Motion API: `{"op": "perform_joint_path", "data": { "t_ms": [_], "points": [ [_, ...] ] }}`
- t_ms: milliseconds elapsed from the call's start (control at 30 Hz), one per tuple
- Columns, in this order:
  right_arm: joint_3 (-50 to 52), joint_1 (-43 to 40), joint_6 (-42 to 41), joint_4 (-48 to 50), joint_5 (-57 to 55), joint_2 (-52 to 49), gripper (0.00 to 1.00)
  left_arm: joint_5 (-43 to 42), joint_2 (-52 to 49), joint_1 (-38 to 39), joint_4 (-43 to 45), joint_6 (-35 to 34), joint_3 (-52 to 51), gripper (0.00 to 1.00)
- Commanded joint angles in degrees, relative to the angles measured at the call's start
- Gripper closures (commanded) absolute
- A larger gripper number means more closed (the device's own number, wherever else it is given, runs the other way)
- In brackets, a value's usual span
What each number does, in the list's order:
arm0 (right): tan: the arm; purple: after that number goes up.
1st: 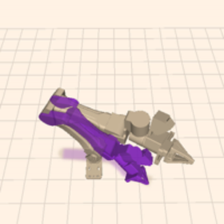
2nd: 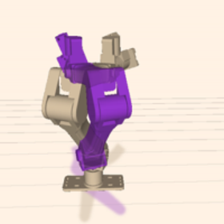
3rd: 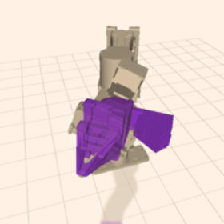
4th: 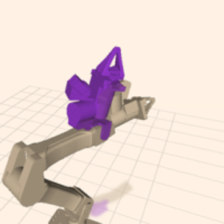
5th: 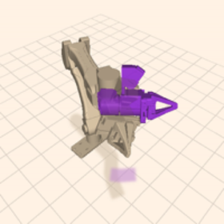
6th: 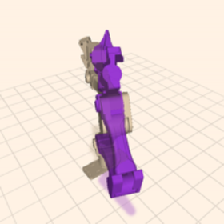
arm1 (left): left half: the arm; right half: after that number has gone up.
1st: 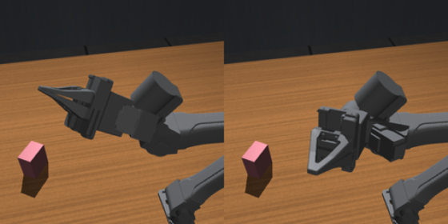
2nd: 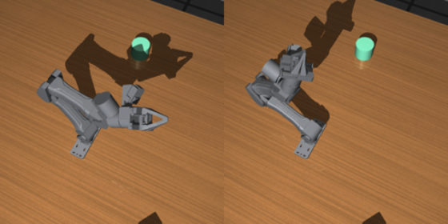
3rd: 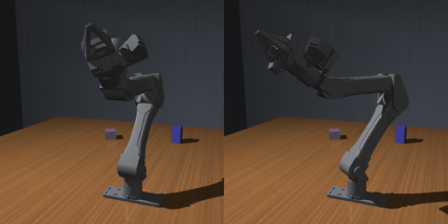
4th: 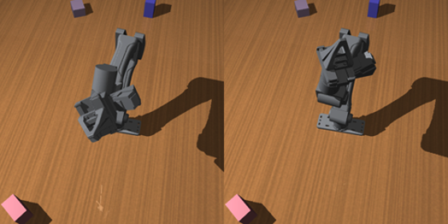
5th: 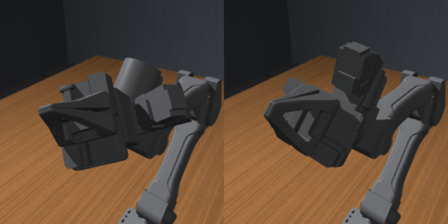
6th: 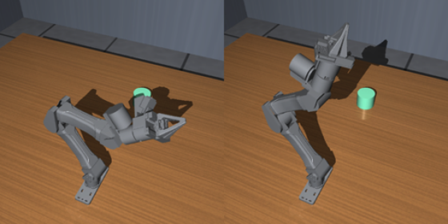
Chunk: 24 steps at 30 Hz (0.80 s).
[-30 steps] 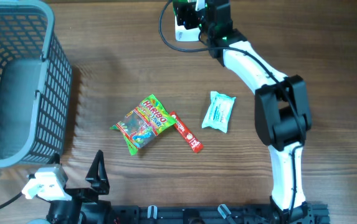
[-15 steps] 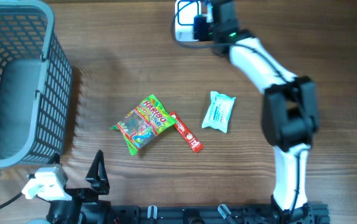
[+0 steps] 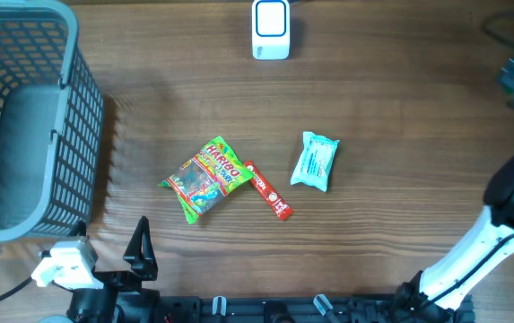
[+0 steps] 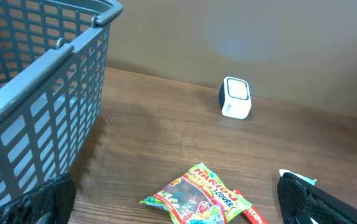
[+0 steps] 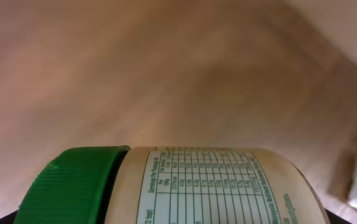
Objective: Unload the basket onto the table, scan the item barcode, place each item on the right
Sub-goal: 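Carry the bottle right off the table area with the right gripper, then reach the right gripper to the mint tissue pack and grasp it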
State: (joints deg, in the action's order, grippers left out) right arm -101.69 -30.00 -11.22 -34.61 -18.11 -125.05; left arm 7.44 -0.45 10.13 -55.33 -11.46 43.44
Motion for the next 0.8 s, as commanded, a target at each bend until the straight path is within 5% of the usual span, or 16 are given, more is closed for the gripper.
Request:
{"op": "perform_joint_path", "data": {
  "t_ms": [0,133,267,500,767],
  "points": [
    [0.55,-4.61,3.61,1.4,-1.66,-5.11,0.41,-0.46,0.07,0.37,0.15,0.52,-0.11,0.0],
    [0.55,-9.35,3.3,1.84,-1.33,-8.39,0.34,-0.46,0.07,0.37,0.15,0.52,-0.11,0.0],
    [-3.72,-10.91,3.1,-1.33,-1.36,-5.49,0.0,-0.46,0.07,0.37,0.15,0.52,-0.11,0.0],
    [-6.64,-6.19,-4.07,-5.01,-0.87,13.22,0.0,-0.46,0.07,0.37,0.15,0.52,-0.11,0.0],
    [-6.08,14.88,-10.6,-25.42,37.38,24.06,0.0,-0.46,0.07,0.37,0.17,0.52,-0.11,0.0]
  ]
}}
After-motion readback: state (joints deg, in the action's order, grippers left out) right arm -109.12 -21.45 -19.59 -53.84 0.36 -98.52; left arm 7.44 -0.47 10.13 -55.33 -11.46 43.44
